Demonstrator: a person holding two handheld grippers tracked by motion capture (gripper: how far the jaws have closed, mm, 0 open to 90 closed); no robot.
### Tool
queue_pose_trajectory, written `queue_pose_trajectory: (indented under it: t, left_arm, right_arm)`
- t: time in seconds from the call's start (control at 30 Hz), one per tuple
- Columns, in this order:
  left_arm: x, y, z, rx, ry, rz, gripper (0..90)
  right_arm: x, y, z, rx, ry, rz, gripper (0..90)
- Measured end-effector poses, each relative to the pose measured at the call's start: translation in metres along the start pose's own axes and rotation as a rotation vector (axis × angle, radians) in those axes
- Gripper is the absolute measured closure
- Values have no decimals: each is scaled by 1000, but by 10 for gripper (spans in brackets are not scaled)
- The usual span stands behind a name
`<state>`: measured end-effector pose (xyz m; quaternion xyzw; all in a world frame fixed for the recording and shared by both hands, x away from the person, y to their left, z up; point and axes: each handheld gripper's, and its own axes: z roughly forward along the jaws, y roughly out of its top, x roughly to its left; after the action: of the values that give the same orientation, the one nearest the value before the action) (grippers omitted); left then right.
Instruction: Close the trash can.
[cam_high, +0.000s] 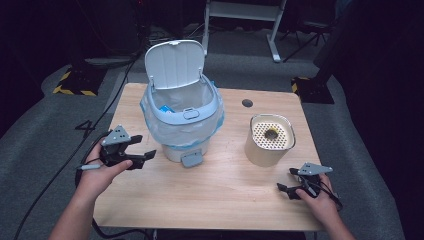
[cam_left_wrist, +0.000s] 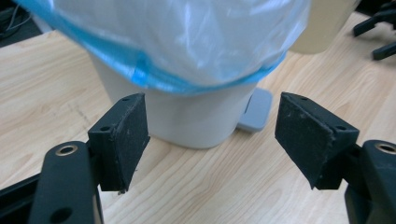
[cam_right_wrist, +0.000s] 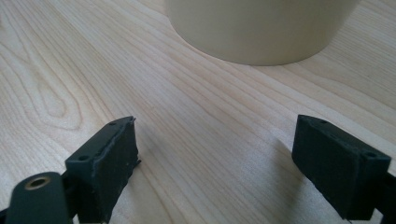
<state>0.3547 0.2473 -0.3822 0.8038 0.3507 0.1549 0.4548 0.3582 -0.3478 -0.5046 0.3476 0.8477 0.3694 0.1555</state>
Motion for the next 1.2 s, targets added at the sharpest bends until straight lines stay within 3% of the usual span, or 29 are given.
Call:
queue_pose_trajectory:
  t: [0.23, 0.4, 0.43, 0.57, 0.63, 0.73, 0.9, 1.07, 1.2]
  left_arm:
    - [1, 27, -16, -28, -87, 62, 258]
    - [6, 39, -20, -45, -103, 65, 257]
    - [8, 45, -21, -67, -112, 58, 252]
    - [12, 54, -26, -112, -103, 45, 221]
    - [15, 63, -30, -157, -90, 15, 220]
    - [16, 69, -33, -176, -77, 7, 222]
    - [22, 87, -40, -281, -44, -24, 269]
    - [26, 100, -45, -339, -58, -18, 284]
    - [28, 116, -47, -384, -30, 2, 293]
  right_arm:
    - [-1, 0, 0, 0, 9, -4, 141]
    - [-1, 0, 0, 0, 10, -3, 141]
    - [-2, 0, 0, 0, 14, -7, 141]
    - [-2, 0, 0, 0, 14, -9, 141]
    - [-2, 0, 0, 0, 14, -9, 141]
    - [-2, 0, 0, 0, 14, -9, 141]
    - [-2, 0, 0, 0, 14, -9, 141]
    - [-2, 0, 0, 0, 13, -9, 141]
    - [-2, 0, 0, 0, 13, -9, 141]
